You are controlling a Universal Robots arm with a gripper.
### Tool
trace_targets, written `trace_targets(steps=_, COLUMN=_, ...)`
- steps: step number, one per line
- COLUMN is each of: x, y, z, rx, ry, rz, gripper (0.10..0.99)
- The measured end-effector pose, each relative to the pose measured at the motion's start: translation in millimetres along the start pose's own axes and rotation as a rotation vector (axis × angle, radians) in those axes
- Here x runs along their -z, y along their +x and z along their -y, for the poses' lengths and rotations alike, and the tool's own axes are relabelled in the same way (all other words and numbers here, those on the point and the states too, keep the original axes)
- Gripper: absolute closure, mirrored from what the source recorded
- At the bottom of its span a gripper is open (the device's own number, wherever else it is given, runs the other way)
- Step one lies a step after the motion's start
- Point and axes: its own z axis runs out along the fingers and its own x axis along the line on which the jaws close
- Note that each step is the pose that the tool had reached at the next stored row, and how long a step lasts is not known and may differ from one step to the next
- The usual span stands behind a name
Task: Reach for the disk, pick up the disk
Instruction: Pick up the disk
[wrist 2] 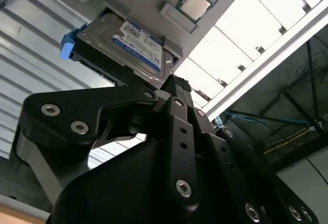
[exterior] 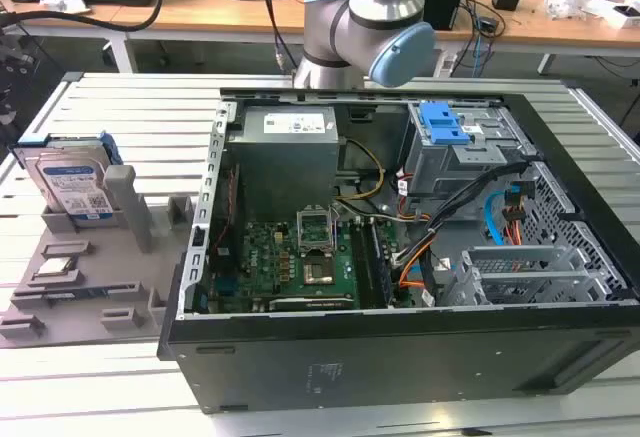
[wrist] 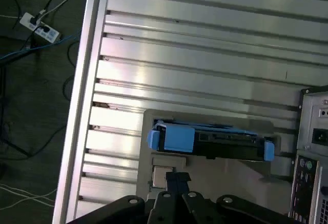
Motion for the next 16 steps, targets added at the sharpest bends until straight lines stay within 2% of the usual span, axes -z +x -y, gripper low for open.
trace_targets(steps=1, x=0.0, y=0.0, z=0.0, rx=0.028, ry=0.000, rz=-0.0011, gripper=0.980)
trace_targets(steps=6, x=0.0, y=0.0, z=0.0, rx=0.096, ry=0.000, rz=-0.0037, gripper=0.980)
trace_targets(steps=16, x=0.0, y=0.0, z=0.0, rx=0.194, ry=0.000, rz=-0.0074, gripper=0.980)
